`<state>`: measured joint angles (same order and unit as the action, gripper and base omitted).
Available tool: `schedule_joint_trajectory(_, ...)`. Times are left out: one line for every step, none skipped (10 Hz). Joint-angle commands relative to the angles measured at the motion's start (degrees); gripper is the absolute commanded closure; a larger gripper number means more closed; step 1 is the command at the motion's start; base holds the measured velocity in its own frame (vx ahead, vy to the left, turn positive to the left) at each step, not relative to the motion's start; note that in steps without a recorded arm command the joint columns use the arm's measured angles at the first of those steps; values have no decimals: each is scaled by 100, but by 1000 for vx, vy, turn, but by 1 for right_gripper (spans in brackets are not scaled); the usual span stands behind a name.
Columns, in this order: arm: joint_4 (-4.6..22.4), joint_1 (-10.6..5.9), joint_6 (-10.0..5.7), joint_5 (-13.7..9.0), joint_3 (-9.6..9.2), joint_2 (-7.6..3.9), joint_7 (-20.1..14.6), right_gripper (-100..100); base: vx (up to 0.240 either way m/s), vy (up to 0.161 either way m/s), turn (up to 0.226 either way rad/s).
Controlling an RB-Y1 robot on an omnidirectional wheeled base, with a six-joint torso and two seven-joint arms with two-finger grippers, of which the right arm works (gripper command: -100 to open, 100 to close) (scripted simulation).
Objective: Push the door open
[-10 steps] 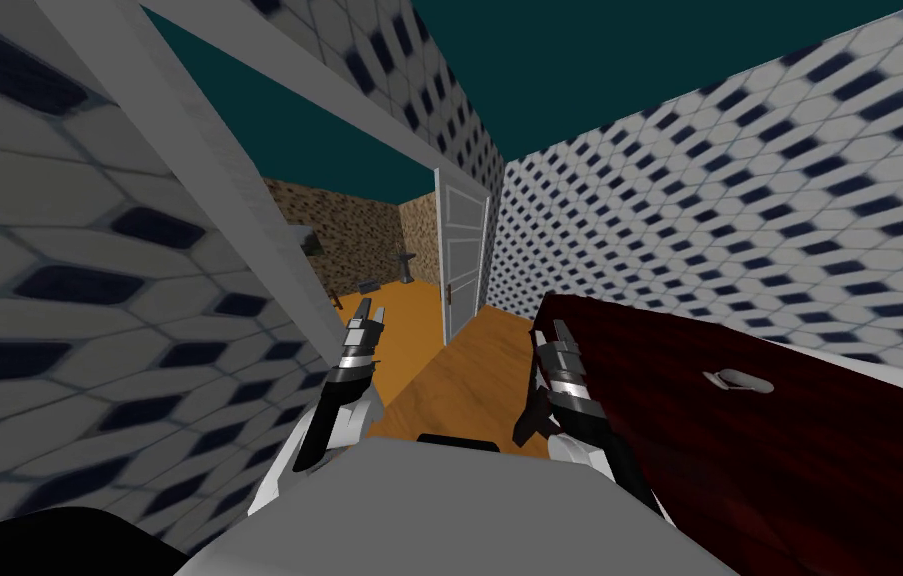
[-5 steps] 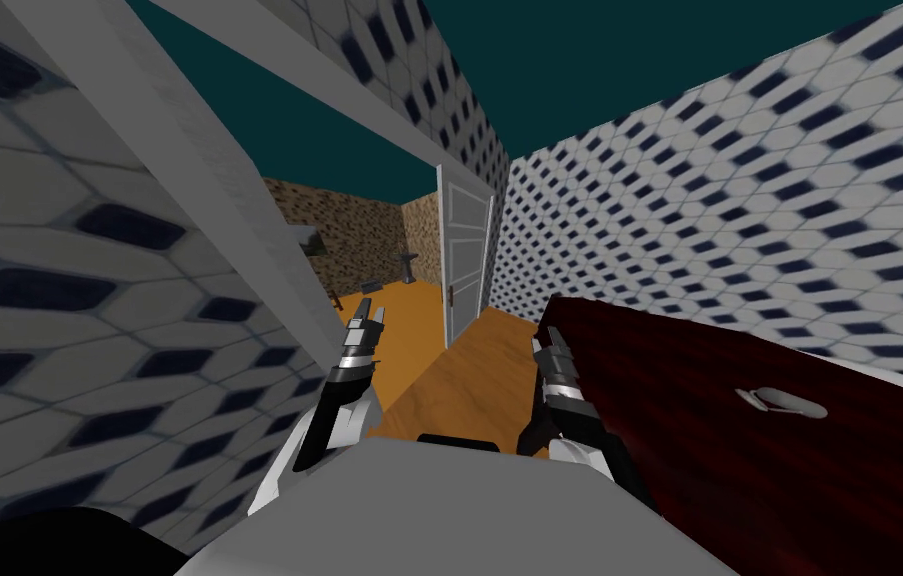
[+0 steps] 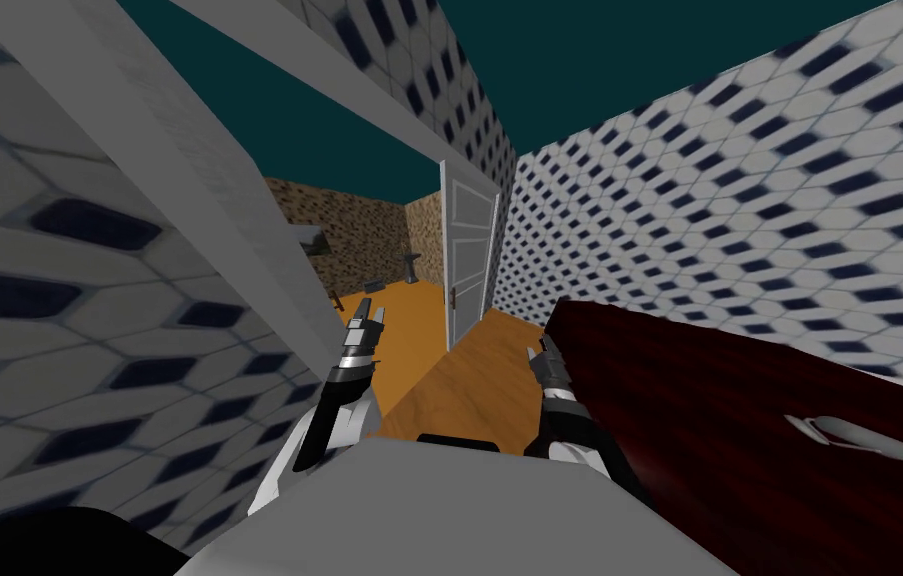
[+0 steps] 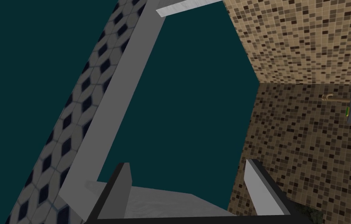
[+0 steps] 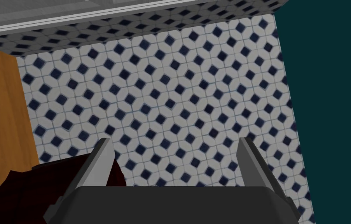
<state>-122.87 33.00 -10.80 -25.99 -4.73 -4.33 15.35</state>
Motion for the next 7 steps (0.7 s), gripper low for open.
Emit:
schedule_joint_trajectory(108,6,161,-245,3,-26,112,-100,97,-12,51)
schedule_joint_trajectory(173,14,252,-390,-2,-37,179,-100,96,-9,51)
schedule_joint_trajectory(240,23,345,-539,-7,-48,248,-100,95,-7,54)
schedule_joint_trajectory(312,32,446,-699,-13,-56,322,-100,106,0,53)
schedule_joint_trajectory(383,41,547,-858,-18,-65,396,-100,106,4,57)
schedule_joint_trajectory(455,50,648,-1018,-24,-73,470,-100,101,-7,48)
schedule_joint_trajectory(527,59,748,-1178,-29,-82,544,-100,94,3,64)
